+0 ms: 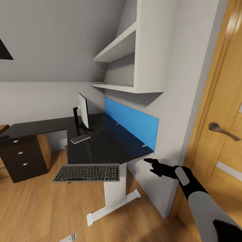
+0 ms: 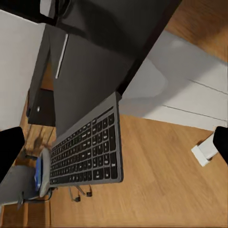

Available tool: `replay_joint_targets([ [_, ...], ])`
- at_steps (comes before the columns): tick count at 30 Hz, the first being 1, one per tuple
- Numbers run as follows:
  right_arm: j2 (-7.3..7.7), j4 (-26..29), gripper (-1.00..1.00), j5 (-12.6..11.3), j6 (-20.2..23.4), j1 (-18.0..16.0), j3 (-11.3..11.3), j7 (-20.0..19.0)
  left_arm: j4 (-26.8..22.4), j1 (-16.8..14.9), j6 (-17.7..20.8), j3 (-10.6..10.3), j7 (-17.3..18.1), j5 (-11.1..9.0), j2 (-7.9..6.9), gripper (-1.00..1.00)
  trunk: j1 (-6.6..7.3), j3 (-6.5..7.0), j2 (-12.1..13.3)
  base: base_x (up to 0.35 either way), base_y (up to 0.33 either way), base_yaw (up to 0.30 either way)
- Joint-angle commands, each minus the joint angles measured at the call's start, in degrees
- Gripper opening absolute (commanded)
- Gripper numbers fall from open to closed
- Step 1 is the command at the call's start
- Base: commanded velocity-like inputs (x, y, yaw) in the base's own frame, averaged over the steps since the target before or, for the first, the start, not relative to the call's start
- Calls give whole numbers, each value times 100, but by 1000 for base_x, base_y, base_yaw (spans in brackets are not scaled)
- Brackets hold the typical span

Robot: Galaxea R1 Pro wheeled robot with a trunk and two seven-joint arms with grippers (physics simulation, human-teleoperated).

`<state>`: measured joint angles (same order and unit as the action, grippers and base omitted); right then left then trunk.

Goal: In the bedroom, organize the workspace by keeping the computer under the desk, ensuring the monitor is on the desk, placing the keyboard on the desk next to the monitor, placing the mouse on the desk next to the keyboard, moving the folder from the swivel chair onto the desk next to the mouse, stacking the notebook on top of the folder with the pen on top of the notebook, and positioning the swivel chair next to the desk.

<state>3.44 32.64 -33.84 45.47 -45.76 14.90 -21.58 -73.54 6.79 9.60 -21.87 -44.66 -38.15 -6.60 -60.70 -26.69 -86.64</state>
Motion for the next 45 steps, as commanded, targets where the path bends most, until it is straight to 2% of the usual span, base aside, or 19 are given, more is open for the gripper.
replay_joint_targets([
  [1,-4,-81,100,-110,66,-24,17,-27,47,-2,26,-14,-24,-28,-6,100,-23,-24,-45,0,0,0],
  [2,-21,-178,100,-217,92,-39,11,-39,96,-2,22,-19,-16,-37,-4,100,-45,-41,-85,0,0,0],
  [4,-53,-231,100,-269,105,-47,11,-55,121,-2,-27,-23,-12,-40,-2,100,-89,-77,-165,0,0,0],
  [12,-117,-281,100,-320,111,-48,9,-97,265,-2,-447,-37,-1,-62,-4,100,-264,-221,-486,0,0,0],
  [15,-110,-284,100,-319,111,-40,8,-348,476,-2,-496,-63,113,-60,11,100,-330,-275,-606,0,0,0],
  [17,-110,-285,100,-309,111,-39,6,-473,359,-2,-476,-57,329,-53,7,100,-374,-311,-687,0,0,0],
  [20,-113,-289,100,-290,107,-38,5,-520,92,-2,-414,-39,432,-53,-8,100,-440,-365,-807,0,0,0],
  [22,-117,-292,100,-260,104,-36,5,-553,-464,-2,-71,110,479,-51,-12,100,-484,-401,-887,0,0,0],
  [25,-119,-293,100,-248,103,-35,4,-564,-943,-2,440,309,490,-53,-2,100,-550,-454,-1008,0,0,0],
  [27,-121,-293,100,-242,102,-36,2,-571,-1446,-2,1174,632,502,-80,27,100,-594,-490,-1088,0,0,0],
  [29,-121,-293,100,-239,102,-35,3,-573,-1576,-2,1409,800,505,-144,59,100,-638,-526,-1168,0,0,0],
  [30,-120,-294,100,-239,102,-36,2,-573,-1647,-2,1557,926,507,-237,87,100,-660,-544,-1208,0,0,0],
  [33,-119,-294,100,-238,102,-36,-1,-575,-1647,-2,1703,1079,512,-437,119,100,-660,-544,-1208,0,0,0],
  [37,-117,-294,100,-237,98,-32,2,-575,-1582,-2,1763,1145,511,-550,121,100,-660,-544,-1208,0,0,0],
  [41,-116,-294,100,-233,95,-30,0,-575,-1455,-2,1747,1171,513,-582,110,100,-660,-544,-1208,0,0,0],
  [45,-123,-294,100,-229,87,-29,-18,-575,-1341,-2,1523,1181,519,-599,101,100,-660,-544,-1208,0,0,0],
])
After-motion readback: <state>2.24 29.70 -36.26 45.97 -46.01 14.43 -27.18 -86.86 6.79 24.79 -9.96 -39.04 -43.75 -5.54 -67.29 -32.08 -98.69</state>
